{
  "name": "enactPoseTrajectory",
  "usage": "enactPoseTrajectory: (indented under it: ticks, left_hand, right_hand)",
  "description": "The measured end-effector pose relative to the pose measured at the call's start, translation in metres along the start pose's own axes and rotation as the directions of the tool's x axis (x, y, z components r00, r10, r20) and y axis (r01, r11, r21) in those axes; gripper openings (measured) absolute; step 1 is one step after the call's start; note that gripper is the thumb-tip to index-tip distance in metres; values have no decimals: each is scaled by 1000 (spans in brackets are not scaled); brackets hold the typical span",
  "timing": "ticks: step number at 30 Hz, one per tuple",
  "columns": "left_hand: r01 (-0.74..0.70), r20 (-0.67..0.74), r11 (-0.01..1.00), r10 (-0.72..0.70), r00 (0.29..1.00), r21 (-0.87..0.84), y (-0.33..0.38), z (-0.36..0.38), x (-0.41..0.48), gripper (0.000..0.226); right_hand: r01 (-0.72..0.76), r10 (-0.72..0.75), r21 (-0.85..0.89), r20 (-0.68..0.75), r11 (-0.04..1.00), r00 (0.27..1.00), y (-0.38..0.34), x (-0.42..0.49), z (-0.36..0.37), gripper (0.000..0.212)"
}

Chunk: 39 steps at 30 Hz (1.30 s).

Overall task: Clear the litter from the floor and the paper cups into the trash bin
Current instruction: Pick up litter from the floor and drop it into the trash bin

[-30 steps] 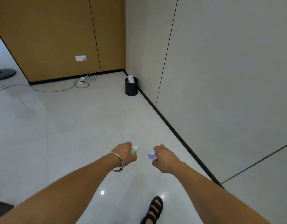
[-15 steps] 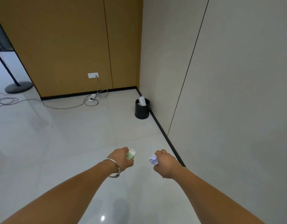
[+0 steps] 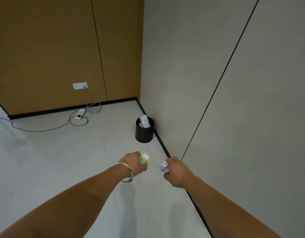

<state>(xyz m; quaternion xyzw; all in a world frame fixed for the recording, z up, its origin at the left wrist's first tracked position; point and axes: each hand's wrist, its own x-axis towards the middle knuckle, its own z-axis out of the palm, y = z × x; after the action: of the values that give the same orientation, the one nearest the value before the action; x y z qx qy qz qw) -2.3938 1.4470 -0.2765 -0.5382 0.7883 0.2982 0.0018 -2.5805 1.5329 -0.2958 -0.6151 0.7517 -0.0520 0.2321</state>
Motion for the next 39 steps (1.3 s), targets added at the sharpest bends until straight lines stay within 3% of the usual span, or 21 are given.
enactPoseTrajectory:
  ticks: [8, 15, 23, 25, 29, 32, 34, 36, 39]
  left_hand:
    - [81, 16, 996, -81, 997, 43, 9, -33, 193, 43]
    - [182, 15, 983, -182, 983, -28, 32, -68, 347, 48]
    - [278, 87, 954, -270, 959, -113, 8, -102, 508, 27]
    - [289, 126, 948, -273, 954, -137, -3, -109, 558, 28]
    - [308, 189, 936, -276, 942, -171, -36, -111, 670, 50]
    - [328, 252, 920, -273, 929, -215, -64, -106, 738, 41]
    - [359, 388, 917, -271, 881, -174, -84, -95, 771, 30]
    - [529, 411, 836, -435, 801, -147, -106, -73, 811, 27]
    - [547, 407, 822, -450, 795, -160, -136, -19, 868, 29]
  right_hand:
    - [27, -29, 34, 59, 999, 998, 39, 191, -47, 36]
    - [98, -101, 40, 79, 994, 992, 66, 356, -116, 33]
    - [103, -98, -19, 177, 995, 979, 81, 526, -141, 34]
    - [91, -83, -36, 190, 995, 978, 79, 578, -140, 33]
    - [41, -34, -27, 221, 999, 975, 74, 688, -124, 32]
    - [3, 9, -42, 285, 999, 959, 78, 763, -102, 35]
    - [-3, 23, -64, 315, 998, 949, 83, 804, -81, 36]
    - [-10, 28, -56, 332, 998, 943, 93, 844, -53, 37]
    - [-62, 66, -20, 364, 998, 929, 116, 899, 0, 38]
